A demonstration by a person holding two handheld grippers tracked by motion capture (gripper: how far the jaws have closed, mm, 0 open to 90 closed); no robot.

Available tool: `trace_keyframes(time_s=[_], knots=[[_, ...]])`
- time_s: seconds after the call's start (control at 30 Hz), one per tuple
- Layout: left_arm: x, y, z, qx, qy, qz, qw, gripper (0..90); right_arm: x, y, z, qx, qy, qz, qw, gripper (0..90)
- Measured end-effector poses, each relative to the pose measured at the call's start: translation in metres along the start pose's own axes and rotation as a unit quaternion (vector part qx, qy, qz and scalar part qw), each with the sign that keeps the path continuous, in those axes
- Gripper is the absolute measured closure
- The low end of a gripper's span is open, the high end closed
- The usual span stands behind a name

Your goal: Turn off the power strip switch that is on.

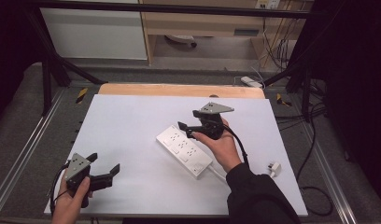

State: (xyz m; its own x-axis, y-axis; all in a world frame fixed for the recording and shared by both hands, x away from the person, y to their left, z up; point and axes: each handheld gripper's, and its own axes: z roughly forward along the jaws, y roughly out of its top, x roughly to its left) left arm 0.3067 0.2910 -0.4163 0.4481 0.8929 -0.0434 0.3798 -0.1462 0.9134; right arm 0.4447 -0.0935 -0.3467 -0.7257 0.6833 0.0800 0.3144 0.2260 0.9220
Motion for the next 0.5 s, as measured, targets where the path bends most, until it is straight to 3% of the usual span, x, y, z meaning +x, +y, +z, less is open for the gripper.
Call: trace_keyframes(time_s=[0.5], knots=[[0.000,0.000,0.000,0.000,-0.001,0.000,1.0000,5.1,0.009,-0.006,0.011,-0.004,0.022,-0.009,0.9997,61.1]])
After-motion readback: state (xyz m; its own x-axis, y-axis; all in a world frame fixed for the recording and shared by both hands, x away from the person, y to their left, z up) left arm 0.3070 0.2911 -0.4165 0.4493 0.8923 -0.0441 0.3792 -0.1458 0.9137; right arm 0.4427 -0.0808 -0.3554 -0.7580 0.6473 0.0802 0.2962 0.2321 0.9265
